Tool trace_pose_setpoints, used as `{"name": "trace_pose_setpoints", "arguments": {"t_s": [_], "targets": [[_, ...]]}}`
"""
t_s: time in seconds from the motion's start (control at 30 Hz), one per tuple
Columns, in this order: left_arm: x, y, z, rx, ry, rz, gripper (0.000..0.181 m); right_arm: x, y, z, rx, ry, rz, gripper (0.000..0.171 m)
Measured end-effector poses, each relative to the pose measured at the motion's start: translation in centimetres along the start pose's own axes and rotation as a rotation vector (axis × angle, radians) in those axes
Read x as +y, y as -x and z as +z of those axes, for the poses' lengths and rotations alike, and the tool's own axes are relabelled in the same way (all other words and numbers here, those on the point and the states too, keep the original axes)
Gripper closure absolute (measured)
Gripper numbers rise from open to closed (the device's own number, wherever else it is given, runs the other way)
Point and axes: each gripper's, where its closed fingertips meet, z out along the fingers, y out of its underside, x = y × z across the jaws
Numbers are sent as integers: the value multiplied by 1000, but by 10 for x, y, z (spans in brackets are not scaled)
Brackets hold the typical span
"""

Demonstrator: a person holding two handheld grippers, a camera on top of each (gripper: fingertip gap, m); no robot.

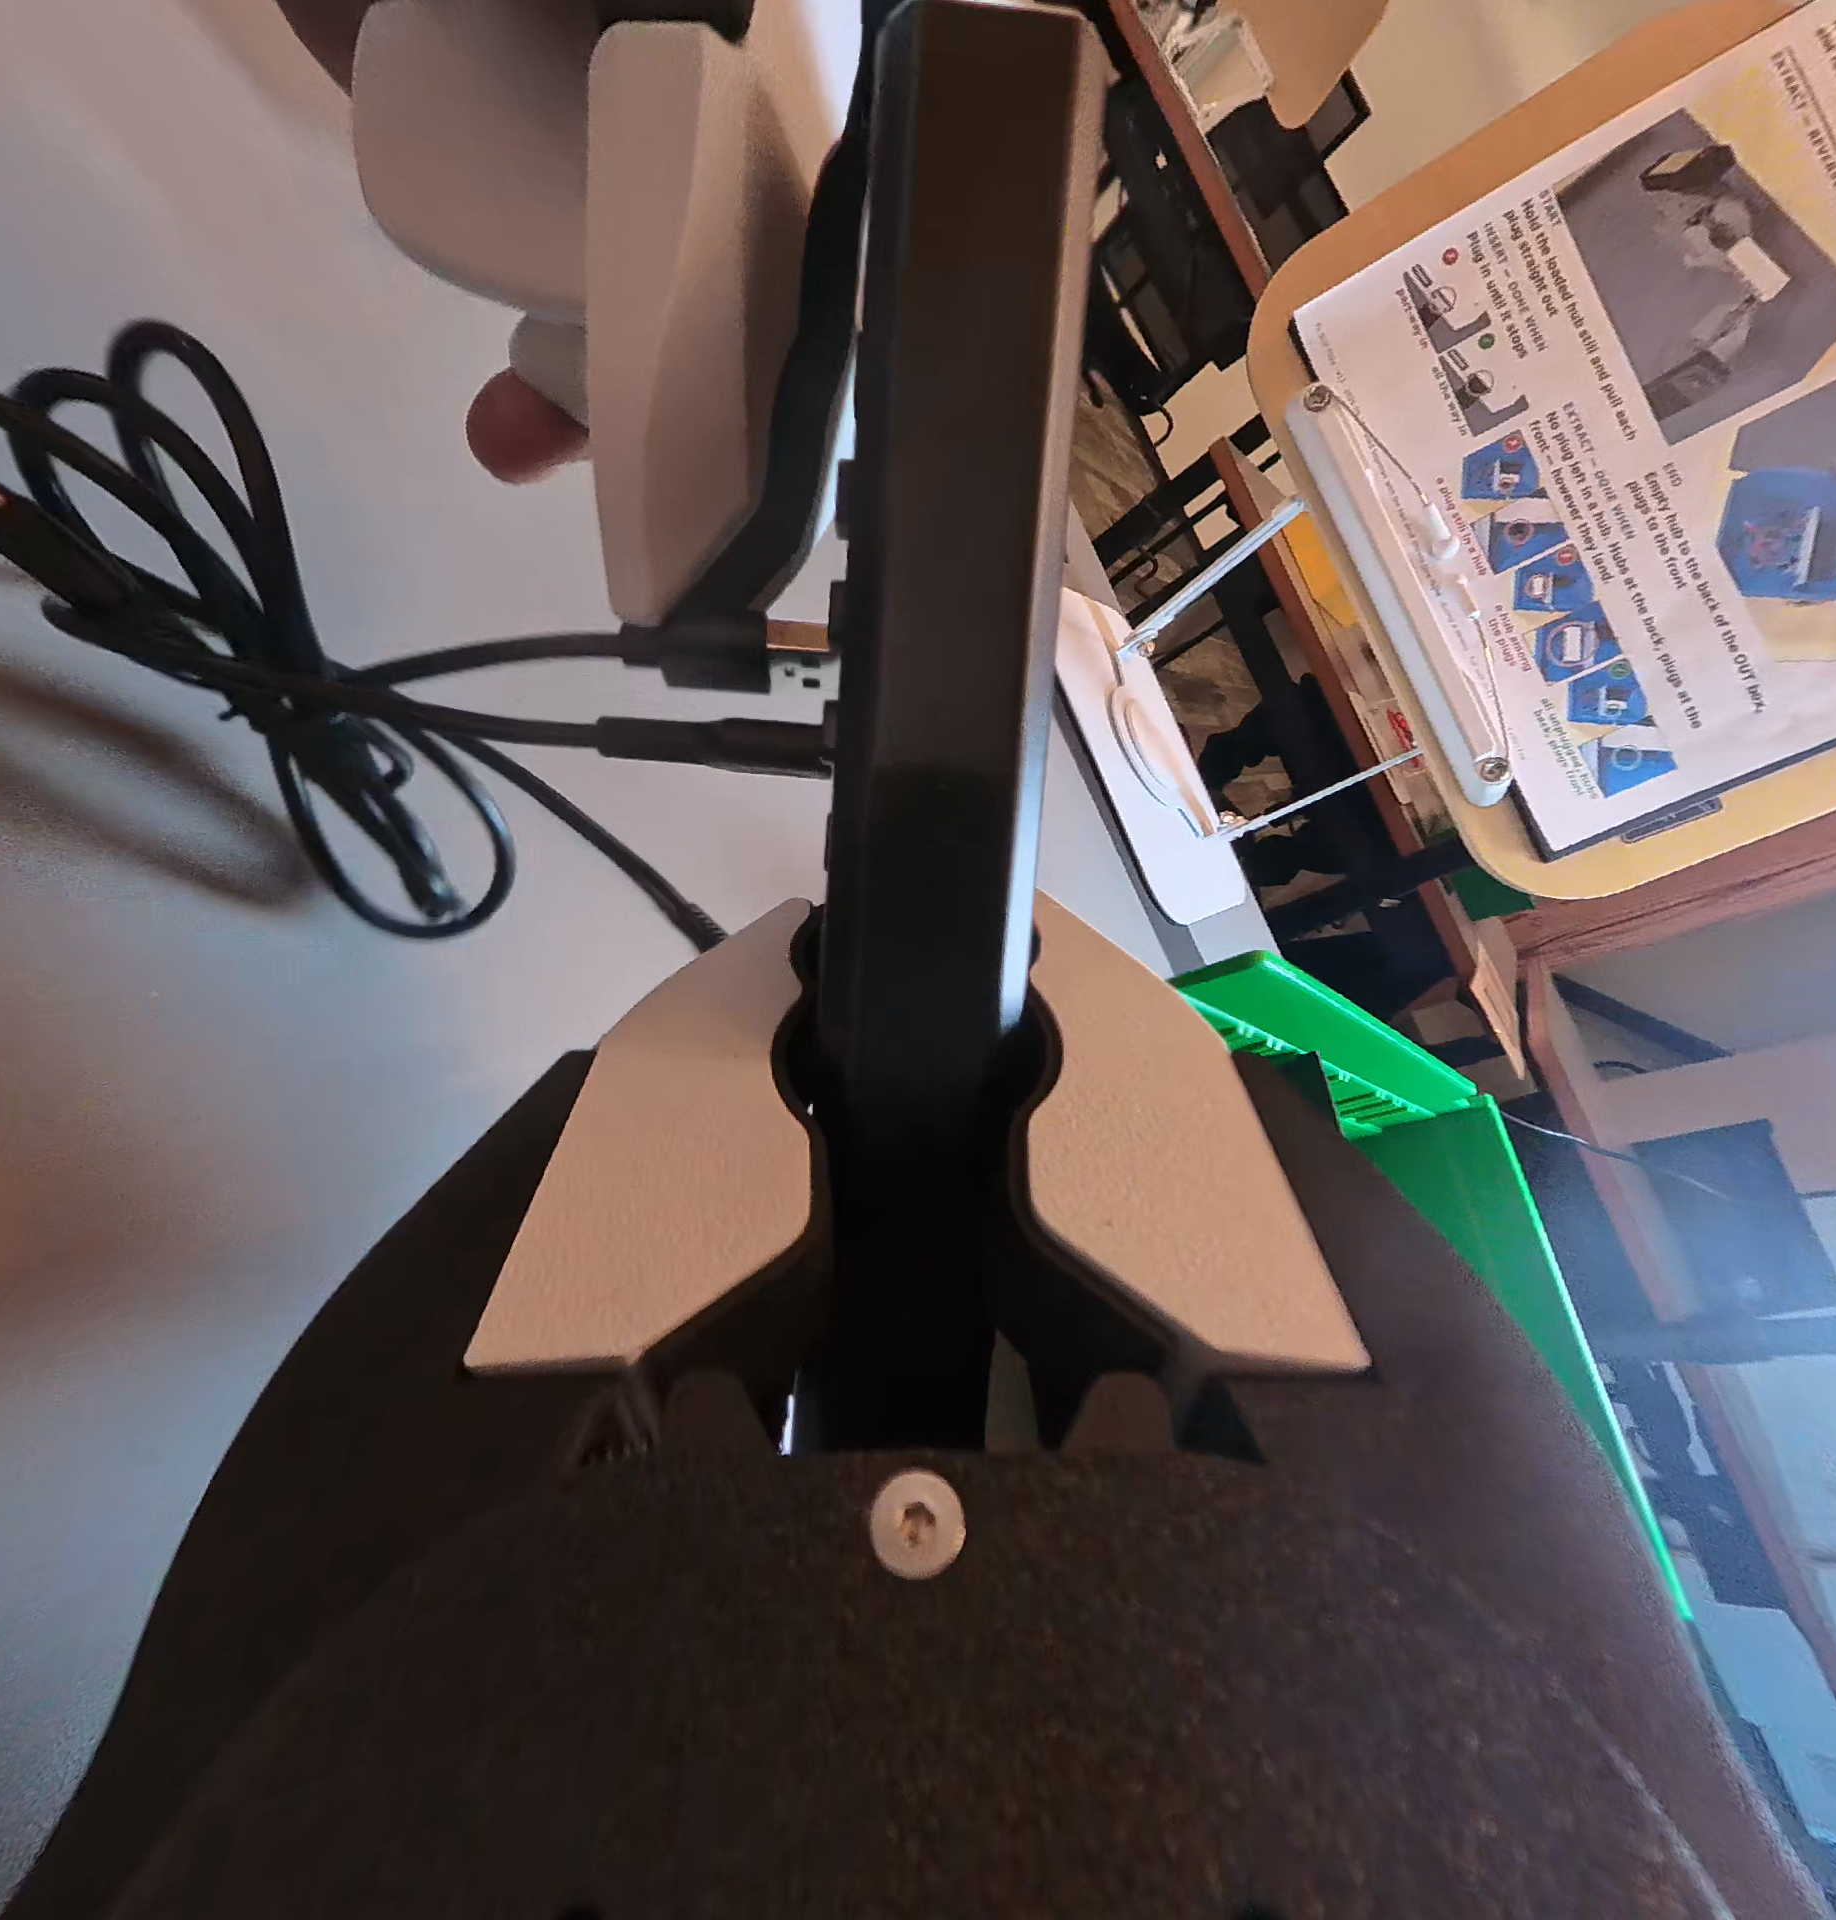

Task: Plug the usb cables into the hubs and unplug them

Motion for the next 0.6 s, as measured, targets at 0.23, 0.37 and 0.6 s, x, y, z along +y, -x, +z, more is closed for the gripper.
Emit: {"name": "trace_pose_setpoints", "arguments": {"t_s": [0.23,0.37,0.6], "targets": [[-14,0,-6,-2,-77,22,168,4,-8,-3,13,9,31,140],[-20,-1,-7,3,-115,34,169,5,-6,-3,-59,-16,143,140],[-29,-4,-5,-78,-135,137,171,5,-2,-2,-154,-33,339,141]]}}
